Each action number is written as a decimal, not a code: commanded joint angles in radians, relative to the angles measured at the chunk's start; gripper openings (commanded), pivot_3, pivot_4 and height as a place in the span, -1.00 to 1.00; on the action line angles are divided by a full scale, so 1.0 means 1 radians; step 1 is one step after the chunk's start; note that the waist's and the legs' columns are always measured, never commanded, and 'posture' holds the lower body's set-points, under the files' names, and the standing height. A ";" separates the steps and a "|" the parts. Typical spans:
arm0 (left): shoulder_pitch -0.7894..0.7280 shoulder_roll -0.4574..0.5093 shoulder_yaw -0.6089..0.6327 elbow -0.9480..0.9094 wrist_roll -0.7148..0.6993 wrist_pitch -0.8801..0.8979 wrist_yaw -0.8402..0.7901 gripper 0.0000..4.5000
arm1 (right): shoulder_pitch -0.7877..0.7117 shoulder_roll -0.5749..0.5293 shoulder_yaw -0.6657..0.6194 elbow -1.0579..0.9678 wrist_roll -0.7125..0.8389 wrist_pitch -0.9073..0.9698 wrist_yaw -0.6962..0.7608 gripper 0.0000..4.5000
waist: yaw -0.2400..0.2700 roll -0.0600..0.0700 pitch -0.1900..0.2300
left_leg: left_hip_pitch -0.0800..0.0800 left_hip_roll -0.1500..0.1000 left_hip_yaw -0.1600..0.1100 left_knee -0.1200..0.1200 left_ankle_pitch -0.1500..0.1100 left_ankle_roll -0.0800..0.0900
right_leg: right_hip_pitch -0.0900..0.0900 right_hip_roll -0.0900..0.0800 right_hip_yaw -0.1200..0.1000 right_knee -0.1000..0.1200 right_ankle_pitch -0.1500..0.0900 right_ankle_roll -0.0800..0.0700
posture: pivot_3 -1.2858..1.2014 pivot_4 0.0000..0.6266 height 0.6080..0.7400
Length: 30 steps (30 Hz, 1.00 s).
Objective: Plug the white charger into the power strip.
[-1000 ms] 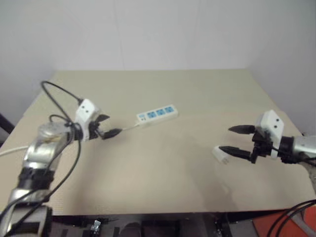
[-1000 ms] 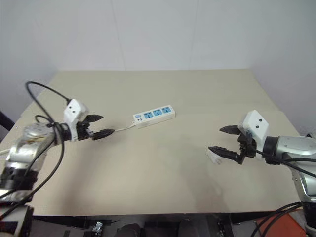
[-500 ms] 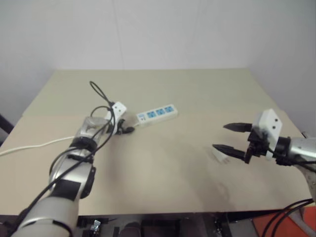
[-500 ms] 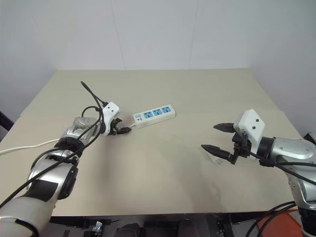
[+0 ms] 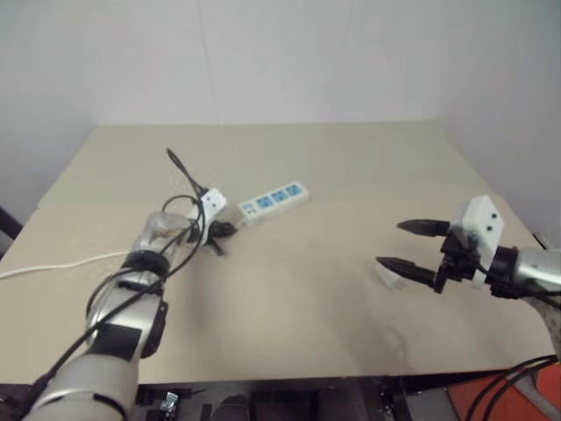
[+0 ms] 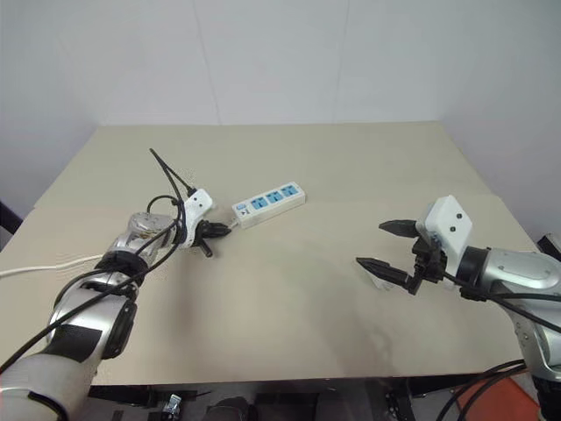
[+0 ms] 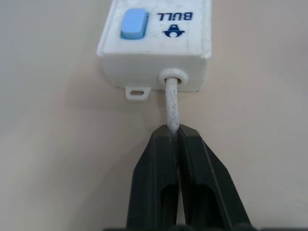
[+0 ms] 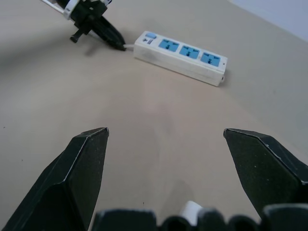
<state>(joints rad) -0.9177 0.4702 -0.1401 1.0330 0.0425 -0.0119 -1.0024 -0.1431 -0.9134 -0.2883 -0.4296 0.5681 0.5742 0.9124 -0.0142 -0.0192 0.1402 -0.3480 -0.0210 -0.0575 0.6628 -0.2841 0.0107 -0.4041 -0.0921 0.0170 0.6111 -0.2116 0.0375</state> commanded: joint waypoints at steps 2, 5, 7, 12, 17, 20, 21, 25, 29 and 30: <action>0.215 0.048 0.003 -0.387 -0.110 -0.004 -0.205 -0.98 | -0.019 -0.001 -0.005 -0.020 0.015 -0.002 -0.002 1.00 | 0.000 0.000 0.000 | 0.000 0.000 0.000 0.000 0.000 0.000 | 0.000 0.000 0.000 0.000 0.000 0.000 | 0.03 -0.52 1.00; 0.363 0.086 0.005 -0.643 -0.161 0.054 -0.234 -0.98 | -0.020 -0.002 0.004 -0.018 0.014 -0.004 0.002 1.00 | 0.005 0.001 0.000 | -0.001 0.001 0.000 0.000 0.000 0.000 | -0.001 0.000 0.001 0.000 0.000 0.000 | 0.03 -0.52 1.00; 0.440 0.112 0.006 -0.755 -0.169 0.071 -0.235 -0.98 | -0.025 -0.003 0.012 -0.015 0.015 -0.005 0.006 1.00 | 0.013 0.001 0.000 | -0.001 0.001 0.000 0.000 0.000 0.000 | -0.001 0.000 0.001 0.000 0.000 0.000 | 0.03 -0.52 1.00; 0.596 0.154 0.018 -0.931 -0.164 0.070 -0.189 -0.98 | -0.032 -0.002 0.021 -0.013 0.020 -0.005 0.008 1.00 | 0.018 0.001 0.000 | 0.000 0.001 0.000 0.000 0.000 0.000 | -0.001 0.000 0.001 -0.001 0.000 0.000 | 0.03 -0.52 1.00; 0.649 0.160 0.049 -0.976 -0.206 0.086 -0.146 -0.33 | -0.034 0.000 0.028 -0.014 0.019 -0.007 0.006 1.00 | 0.018 0.001 0.000 | 0.001 0.001 0.000 0.000 0.000 0.000 | 0.000 0.000 0.001 -0.002 0.000 0.000 | 0.03 -0.52 1.00; 0.665 0.153 0.109 -1.024 -0.326 0.119 -0.169 0.12 | -0.034 0.001 0.027 -0.018 0.024 -0.004 0.005 1.00 | 0.015 0.001 0.000 | 0.001 0.001 0.000 0.000 0.000 0.000 | -0.001 0.000 0.001 -0.002 0.000 0.000 | 0.03 -0.52 1.00; 0.667 0.152 0.125 -1.039 -0.360 0.121 -0.177 0.27 | -0.034 0.002 0.026 -0.017 0.027 -0.002 0.007 1.00 | 0.014 0.001 0.000 | 0.001 0.002 0.000 0.000 0.000 0.000 | -0.001 0.000 0.001 -0.002 0.000 0.000 | 0.03 -0.52 1.00; 0.658 0.123 0.165 -1.080 -0.453 0.137 -0.168 0.89 | -0.036 0.007 0.028 -0.012 0.031 0.001 0.005 1.00 | 0.012 0.001 0.000 | 0.001 0.002 0.000 0.000 0.000 0.000 | -0.001 0.000 0.001 -0.002 0.000 0.000 | 0.03 -0.52 1.00; 0.615 0.020 0.139 -0.981 -0.396 -0.003 -0.114 0.98 | -0.054 0.022 0.045 -0.008 0.028 0.001 -0.001 1.00 | 0.017 0.001 0.000 | 0.002 0.001 0.001 0.000 0.000 0.000 | 0.001 0.000 0.001 -0.003 0.000 0.000 | 0.03 -0.52 1.00; 0.605 0.009 0.125 -0.949 -0.385 -0.022 -0.126 0.98 | -0.058 0.025 0.047 -0.005 0.026 0.000 0.000 1.00 | 0.017 0.001 0.000 | 0.002 0.001 0.001 0.000 0.000 0.000 | 0.001 0.000 0.001 -0.003 0.000 0.000 | 0.03 -0.52 1.00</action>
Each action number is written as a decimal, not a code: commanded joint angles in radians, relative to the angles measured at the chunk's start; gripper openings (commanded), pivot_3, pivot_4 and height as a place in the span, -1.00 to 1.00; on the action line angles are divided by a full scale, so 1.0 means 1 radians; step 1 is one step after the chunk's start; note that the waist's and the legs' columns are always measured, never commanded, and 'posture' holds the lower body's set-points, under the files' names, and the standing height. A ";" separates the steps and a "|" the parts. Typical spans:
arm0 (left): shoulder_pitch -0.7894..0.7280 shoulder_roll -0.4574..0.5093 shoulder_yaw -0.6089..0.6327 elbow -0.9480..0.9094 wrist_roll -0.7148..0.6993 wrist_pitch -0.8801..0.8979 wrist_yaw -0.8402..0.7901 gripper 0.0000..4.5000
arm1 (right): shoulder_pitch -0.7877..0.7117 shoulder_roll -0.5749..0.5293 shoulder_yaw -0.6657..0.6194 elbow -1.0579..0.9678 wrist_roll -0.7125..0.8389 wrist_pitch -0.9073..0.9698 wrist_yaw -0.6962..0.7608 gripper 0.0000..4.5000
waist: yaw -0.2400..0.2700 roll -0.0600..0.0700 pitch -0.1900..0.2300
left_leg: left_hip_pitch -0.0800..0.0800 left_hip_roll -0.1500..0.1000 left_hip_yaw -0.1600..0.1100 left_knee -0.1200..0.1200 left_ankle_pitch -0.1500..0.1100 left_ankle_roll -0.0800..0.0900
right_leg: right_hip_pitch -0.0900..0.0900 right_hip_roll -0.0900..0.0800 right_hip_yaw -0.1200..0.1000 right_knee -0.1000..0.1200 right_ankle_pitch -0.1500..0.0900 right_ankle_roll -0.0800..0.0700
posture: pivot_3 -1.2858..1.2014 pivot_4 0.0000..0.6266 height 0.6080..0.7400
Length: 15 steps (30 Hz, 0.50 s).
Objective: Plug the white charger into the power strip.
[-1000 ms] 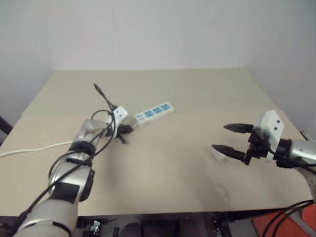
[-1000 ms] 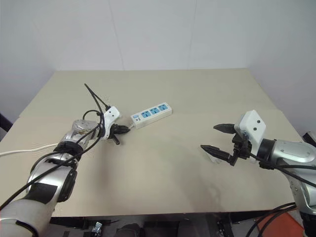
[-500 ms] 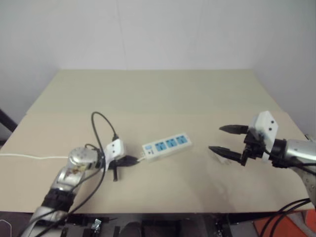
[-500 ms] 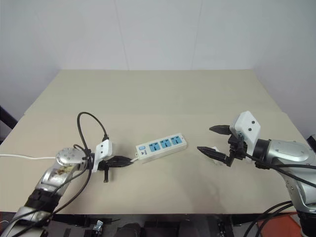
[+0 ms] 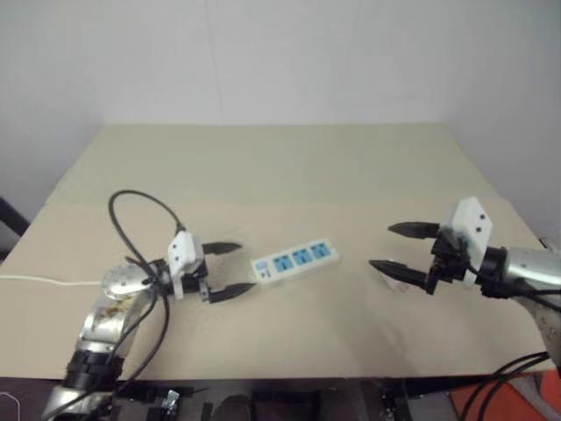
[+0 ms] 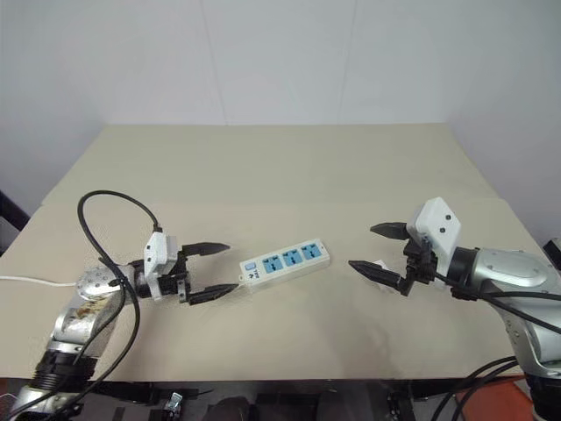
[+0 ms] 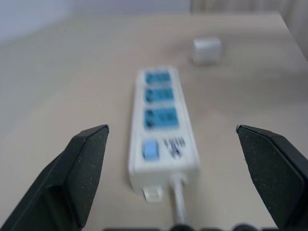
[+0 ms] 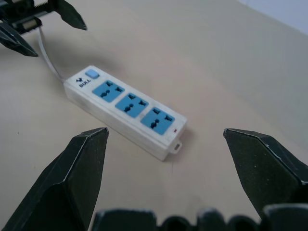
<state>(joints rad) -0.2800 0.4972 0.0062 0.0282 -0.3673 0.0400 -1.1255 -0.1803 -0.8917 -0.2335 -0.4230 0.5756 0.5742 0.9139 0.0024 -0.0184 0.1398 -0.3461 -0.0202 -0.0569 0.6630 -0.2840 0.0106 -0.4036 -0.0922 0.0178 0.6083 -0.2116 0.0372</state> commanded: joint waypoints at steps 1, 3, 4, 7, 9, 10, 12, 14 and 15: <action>-0.045 -0.031 -0.036 0.096 0.044 -0.099 -0.009 0.98 | -0.025 0.005 -0.005 -0.010 0.017 -0.002 -0.001 1.00 | 0.000 0.000 0.000 | 0.000 0.000 0.000 0.000 0.000 0.000 | 0.000 0.000 0.000 0.000 0.000 0.000 | 0.03 -0.52 1.00; -0.078 -0.054 -0.068 0.199 0.092 -0.177 -0.013 0.98 | -0.033 0.006 -0.002 -0.008 0.016 -0.003 -0.002 1.00 | 0.001 0.000 0.000 | 0.000 0.000 0.000 0.000 0.000 0.000 | 0.000 0.001 0.000 0.000 0.000 0.000 | 0.03 -0.52 1.00; -0.097 -0.063 -0.082 0.248 0.114 -0.210 -0.015 0.98 | -0.034 0.007 -0.002 -0.009 0.017 -0.003 -0.004 1.00 | 0.000 0.000 0.000 | 0.000 0.000 0.000 0.000 0.000 0.000 | 0.000 0.000 0.000 0.000 0.000 0.000 | 0.03 -0.52 1.00; -0.141 -0.089 -0.106 0.354 0.149 -0.266 -0.013 0.98 | -0.032 0.008 -0.004 -0.017 0.018 -0.002 -0.009 1.00 | -0.001 0.000 0.000 | 0.000 0.000 0.000 0.000 0.000 0.000 | 0.000 0.000 0.000 0.000 0.000 0.000 | 0.03 -0.52 1.00; -0.160 -0.100 -0.117 0.406 0.162 -0.294 -0.020 0.98 | -0.032 0.008 -0.008 -0.024 0.022 0.002 -0.014 1.00 | -0.001 0.000 0.000 | -0.001 0.000 0.000 0.000 0.000 0.000 | 0.000 0.000 0.000 0.001 0.000 0.000 | 0.03 -0.52 1.00; -0.170 -0.107 -0.121 0.433 0.168 -0.309 -0.021 0.98 | -0.032 0.008 -0.009 -0.027 0.023 0.003 -0.016 1.00 | -0.001 0.000 0.000 | -0.001 0.000 0.000 0.000 0.000 0.000 | 0.000 0.000 0.000 0.001 0.000 0.000 | 0.03 -0.52 1.00; -0.185 -0.123 -0.126 0.484 0.184 -0.335 -0.014 0.98 | -0.029 0.008 -0.011 -0.032 0.025 0.004 -0.019 1.00 | -0.001 0.000 0.000 | -0.001 0.000 0.000 0.000 0.000 0.000 | 0.000 0.000 0.000 0.001 0.000 0.000 | 0.03 -0.52 1.00; -0.202 -0.139 -0.134 0.539 0.206 -0.368 -0.001 0.98 | -0.028 0.010 -0.011 -0.037 0.028 0.005 -0.022 1.00 | 0.000 0.000 0.000 | -0.001 0.000 0.000 0.000 0.000 0.000 | 0.000 0.000 0.000 0.001 0.000 0.000 | 0.03 -0.52 1.00; -0.210 -0.148 -0.138 0.564 0.215 -0.378 0.004 0.98 | -0.029 0.011 -0.010 -0.039 0.030 0.005 -0.024 1.00 | 0.000 0.000 0.000 | -0.001 0.000 0.000 0.000 0.000 0.000 | 0.000 0.000 0.000 0.000 0.000 0.000 | 0.03 -0.52 1.00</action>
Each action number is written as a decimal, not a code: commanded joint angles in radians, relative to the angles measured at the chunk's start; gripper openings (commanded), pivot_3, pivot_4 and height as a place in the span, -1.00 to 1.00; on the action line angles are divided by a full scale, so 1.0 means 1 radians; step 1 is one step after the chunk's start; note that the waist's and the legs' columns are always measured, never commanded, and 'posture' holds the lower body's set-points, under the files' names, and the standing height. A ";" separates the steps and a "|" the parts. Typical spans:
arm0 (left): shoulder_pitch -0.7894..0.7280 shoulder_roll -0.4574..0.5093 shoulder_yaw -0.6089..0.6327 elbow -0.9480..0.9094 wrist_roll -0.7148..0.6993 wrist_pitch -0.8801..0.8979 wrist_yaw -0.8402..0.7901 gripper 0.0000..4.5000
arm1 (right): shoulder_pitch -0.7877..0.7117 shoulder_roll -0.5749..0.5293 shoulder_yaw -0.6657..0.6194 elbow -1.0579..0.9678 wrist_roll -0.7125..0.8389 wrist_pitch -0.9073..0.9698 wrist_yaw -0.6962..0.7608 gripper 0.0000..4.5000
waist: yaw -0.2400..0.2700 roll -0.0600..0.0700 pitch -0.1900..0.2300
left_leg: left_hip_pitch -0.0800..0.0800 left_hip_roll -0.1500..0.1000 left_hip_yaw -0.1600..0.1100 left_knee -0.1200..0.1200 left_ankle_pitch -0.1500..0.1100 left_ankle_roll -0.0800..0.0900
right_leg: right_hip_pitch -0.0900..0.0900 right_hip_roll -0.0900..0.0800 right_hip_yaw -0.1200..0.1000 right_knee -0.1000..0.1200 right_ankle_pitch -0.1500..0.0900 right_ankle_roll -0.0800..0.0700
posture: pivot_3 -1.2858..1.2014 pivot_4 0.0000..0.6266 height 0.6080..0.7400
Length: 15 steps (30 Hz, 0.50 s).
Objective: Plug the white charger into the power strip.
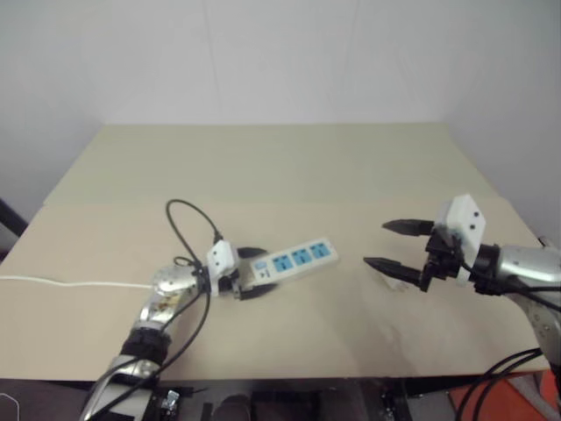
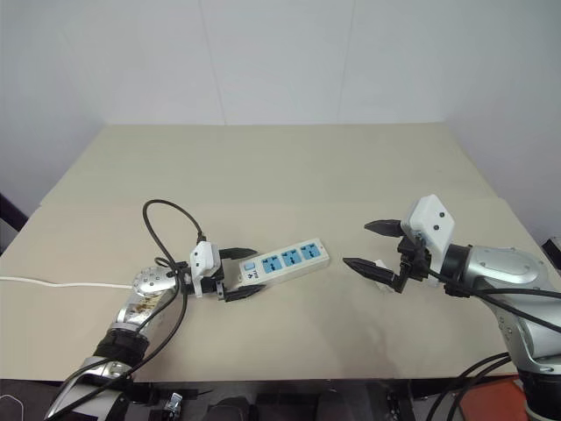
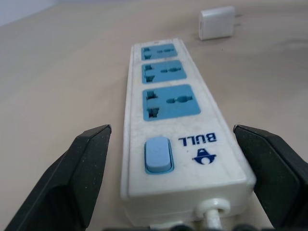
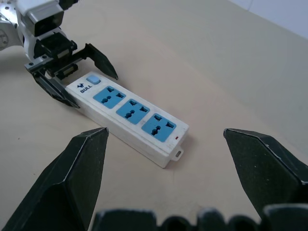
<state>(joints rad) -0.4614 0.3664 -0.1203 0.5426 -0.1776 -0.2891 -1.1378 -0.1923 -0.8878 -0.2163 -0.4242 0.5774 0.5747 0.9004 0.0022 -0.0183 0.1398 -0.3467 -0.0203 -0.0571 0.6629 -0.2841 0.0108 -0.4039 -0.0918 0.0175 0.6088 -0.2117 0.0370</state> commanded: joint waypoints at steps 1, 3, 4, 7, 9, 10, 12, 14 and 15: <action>-0.035 -0.028 -0.014 0.070 0.031 -0.050 0.021 0.98 | -0.019 0.008 -0.026 -0.040 0.030 0.005 -0.012 1.00 | 0.002 0.000 0.000 | 0.000 0.000 0.000 0.000 0.000 0.000 | 0.000 0.000 0.000 0.000 0.000 0.000 | 0.03 -0.52 1.00; -0.042 -0.045 -0.020 0.100 0.039 -0.051 0.023 0.98 | -0.023 0.008 -0.022 -0.041 0.034 0.006 -0.014 1.00 | 0.009 0.000 0.000 | 0.001 0.000 0.000 0.000 0.000 0.000 | 0.001 0.000 0.000 0.000 0.000 0.000 | 0.03 -0.52 1.00; -0.044 -0.058 -0.023 0.119 0.051 -0.057 0.041 0.98 | -0.024 0.007 -0.021 -0.041 0.036 0.005 -0.014 1.00 | 0.010 0.001 -0.001 | 0.001 0.000 0.000 0.000 0.000 0.000 | 0.001 0.000 0.000 0.000 0.000 0.000 | 0.03 -0.52 1.00; -0.053 -0.097 -0.022 0.177 0.058 -0.093 0.058 0.90 | -0.028 0.004 -0.015 -0.039 0.039 0.003 -0.012 1.00 | 0.016 0.002 -0.003 | 0.002 -0.001 0.000 0.000 0.000 0.000 | 0.003 -0.001 0.000 0.000 0.000 0.000 | 0.03 -0.52 1.00; -0.045 -0.111 -0.017 0.171 0.039 -0.098 0.039 0.71 | -0.029 0.000 -0.015 -0.039 0.040 0.004 -0.011 1.00 | 0.016 0.002 -0.004 | 0.003 -0.002 0.000 0.001 0.000 0.000 | 0.003 -0.001 0.000 0.000 0.000 0.000 | 0.03 -0.52 1.00; -0.041 -0.114 -0.016 0.165 0.031 -0.096 0.029 0.59 | -0.029 -0.001 -0.016 -0.039 0.041 0.004 -0.010 1.00 | 0.016 0.003 -0.004 | 0.003 -0.002 0.000 0.001 0.000 0.000 | 0.004 -0.001 0.000 0.000 0.000 0.000 | 0.03 -0.52 1.00; -0.032 -0.105 -0.014 0.137 0.018 -0.086 0.003 0.47 | -0.031 -0.006 -0.018 -0.037 0.042 0.006 -0.006 1.00 | 0.015 0.003 -0.004 | 0.003 -0.002 0.000 0.001 0.000 0.000 | 0.004 -0.001 0.000 0.000 0.000 0.001 | 0.03 -0.52 1.00; -0.021 -0.075 -0.017 0.085 0.007 -0.080 -0.036 0.47 | -0.034 -0.017 -0.019 -0.028 0.040 0.006 0.004 1.00 | 0.011 0.003 -0.004 | 0.003 -0.001 0.000 0.001 0.000 0.000 | 0.003 -0.001 0.000 0.000 0.000 0.001 | 0.03 -0.52 1.00; -0.017 -0.064 -0.018 0.064 0.002 -0.075 -0.048 0.47 | -0.035 -0.021 -0.020 -0.024 0.039 0.005 0.008 1.00 | 0.009 0.003 -0.004 | 0.002 -0.002 0.000 0.001 0.000 0.000 | 0.003 -0.001 0.000 0.000 0.000 0.001 | 0.03 -0.52 1.00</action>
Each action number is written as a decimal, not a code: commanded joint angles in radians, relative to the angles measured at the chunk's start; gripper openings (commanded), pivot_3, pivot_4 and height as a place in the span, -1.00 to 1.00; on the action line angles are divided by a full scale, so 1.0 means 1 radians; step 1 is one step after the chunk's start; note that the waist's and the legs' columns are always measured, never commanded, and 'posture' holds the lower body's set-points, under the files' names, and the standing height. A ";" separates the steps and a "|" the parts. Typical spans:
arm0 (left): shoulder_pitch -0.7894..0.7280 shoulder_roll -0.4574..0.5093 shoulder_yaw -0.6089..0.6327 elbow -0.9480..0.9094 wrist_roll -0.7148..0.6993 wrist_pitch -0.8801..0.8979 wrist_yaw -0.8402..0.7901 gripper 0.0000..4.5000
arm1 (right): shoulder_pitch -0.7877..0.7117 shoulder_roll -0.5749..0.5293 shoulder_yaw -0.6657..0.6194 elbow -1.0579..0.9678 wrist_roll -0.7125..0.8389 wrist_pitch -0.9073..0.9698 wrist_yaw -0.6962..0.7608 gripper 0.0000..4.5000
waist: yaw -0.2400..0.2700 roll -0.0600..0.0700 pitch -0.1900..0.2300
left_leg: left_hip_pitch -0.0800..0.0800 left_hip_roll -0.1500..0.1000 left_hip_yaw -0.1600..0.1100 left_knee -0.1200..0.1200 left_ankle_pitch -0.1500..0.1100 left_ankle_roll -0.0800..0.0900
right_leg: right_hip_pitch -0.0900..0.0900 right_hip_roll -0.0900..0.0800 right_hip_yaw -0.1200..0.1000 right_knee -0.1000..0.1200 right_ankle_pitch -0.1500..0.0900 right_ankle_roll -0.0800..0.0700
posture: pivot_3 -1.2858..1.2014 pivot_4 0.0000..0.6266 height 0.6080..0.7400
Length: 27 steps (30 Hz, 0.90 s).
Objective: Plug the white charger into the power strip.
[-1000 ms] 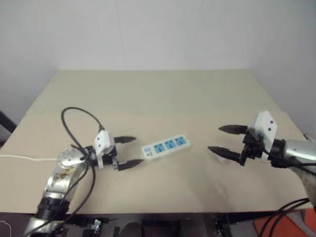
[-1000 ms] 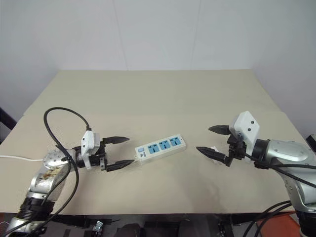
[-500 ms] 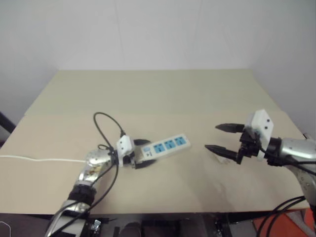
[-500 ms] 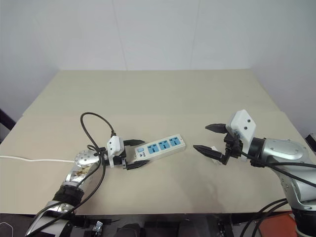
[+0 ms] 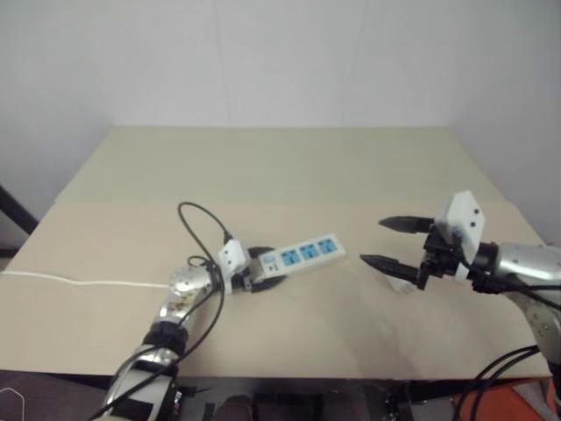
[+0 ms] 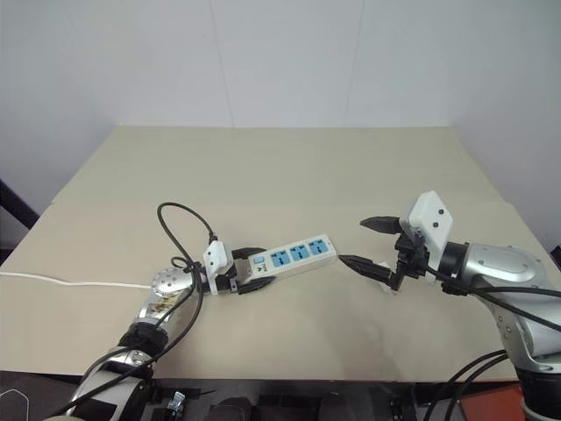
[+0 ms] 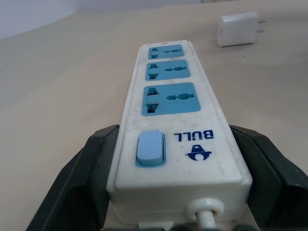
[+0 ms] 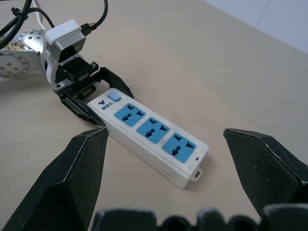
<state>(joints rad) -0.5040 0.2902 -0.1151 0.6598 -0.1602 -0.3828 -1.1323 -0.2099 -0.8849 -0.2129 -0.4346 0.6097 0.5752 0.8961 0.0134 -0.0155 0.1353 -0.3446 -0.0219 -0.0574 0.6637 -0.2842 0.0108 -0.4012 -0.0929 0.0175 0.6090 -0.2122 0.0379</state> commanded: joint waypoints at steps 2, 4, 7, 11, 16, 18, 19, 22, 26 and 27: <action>0.037 0.042 -0.024 -0.109 -0.036 0.046 -0.100 0.47 | -0.021 -0.033 -0.023 -0.006 0.005 0.003 0.021 1.00 | -0.004 0.000 0.000 | -0.002 0.000 0.000 0.000 0.000 0.000 | -0.001 0.000 0.000 0.001 0.000 0.000 | 0.03 -0.52 1.00; 0.054 0.088 -0.025 -0.186 -0.071 0.071 -0.172 0.47 | -0.033 -0.048 -0.021 0.012 0.005 0.001 0.043 1.00 | -0.008 0.000 0.000 | -0.002 0.001 0.000 0.000 0.000 0.001 | -0.002 0.001 0.000 0.001 0.000 0.000 | 0.03 -0.52 1.00; 0.077 0.139 -0.031 -0.263 -0.109 0.089 -0.256 0.47 | -0.057 -0.080 -0.006 0.060 -0.006 -0.007 0.088 1.00 | -0.013 -0.001 0.001 | -0.003 0.001 0.000 0.000 0.000 0.001 | -0.003 0.001 0.000 0.000 0.000 0.000 | 0.03 -0.52 1.00; 0.094 0.160 -0.048 -0.246 -0.093 0.052 -0.298 0.47 | -0.092 -0.167 0.073 0.147 -0.118 -0.091 0.191 1.00 | -0.016 0.000 0.001 | -0.002 0.001 0.001 0.000 0.000 0.001 | -0.002 0.001 0.001 -0.001 0.000 0.000 | 0.03 -0.52 1.00; 0.088 0.114 -0.055 -0.142 -0.036 -0.023 -0.223 0.47 | -0.247 -0.263 0.197 0.263 -0.239 -0.100 0.294 1.00 | -0.020 0.000 0.001 | -0.002 0.001 0.001 0.000 0.000 0.001 | -0.003 0.001 0.000 -0.002 0.000 0.000 | 0.03 -0.52 1.00; 0.089 0.099 -0.059 -0.126 -0.025 -0.038 -0.201 0.47 | -0.386 -0.243 0.269 0.267 -0.261 0.157 0.200 1.00 | -0.020 0.000 0.001 | -0.002 0.001 0.001 0.000 0.000 0.001 | -0.003 0.000 0.001 -0.002 0.000 0.000 | 0.03 -0.52 1.00; 0.092 0.093 -0.062 -0.122 -0.022 -0.044 -0.195 0.47 | -0.450 -0.235 0.298 0.271 -0.255 0.265 0.187 1.00 | -0.020 0.001 0.000 | -0.001 0.001 0.001 0.000 0.000 0.001 | -0.002 0.000 0.001 -0.001 0.000 0.000 | 0.03 -0.52 1.00; 0.101 0.081 -0.069 -0.116 -0.020 -0.055 -0.191 0.47 | -0.661 -0.196 0.396 0.326 -0.226 0.627 0.161 1.00 | -0.016 0.002 0.000 | -0.001 0.001 0.000 0.000 0.000 0.001 | -0.003 0.000 0.000 -0.001 0.000 -0.001 | 0.03 -0.52 1.00; 0.102 0.074 -0.073 -0.102 -0.018 -0.067 -0.191 0.47 | -0.915 -0.119 0.575 0.493 -0.238 1.003 0.087 1.00 | -0.006 0.003 -0.001 | -0.003 0.001 -0.001 0.000 0.000 0.001 | -0.005 -0.001 0.000 -0.001 0.000 -0.001 | 0.03 -0.52 1.00; 0.103 0.074 -0.075 -0.101 -0.020 -0.069 -0.196 0.47 | -0.955 -0.112 0.633 0.526 -0.246 1.028 0.072 1.00 | -0.002 0.003 -0.001 | -0.003 0.001 -0.001 0.000 0.000 0.001 | -0.006 -0.001 0.000 -0.001 0.000 -0.001 | 0.03 -0.52 1.00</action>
<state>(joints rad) -0.4161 0.3646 -0.1667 0.5348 -0.2027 -0.4513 -1.3273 -1.1293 -0.9905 0.3733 0.0559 0.3749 1.5232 0.9957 0.0111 -0.0123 0.1343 -0.3488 -0.0214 -0.0589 0.6635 -0.2845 0.0114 -0.4077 -0.0944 0.0167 0.6079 -0.2121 0.0365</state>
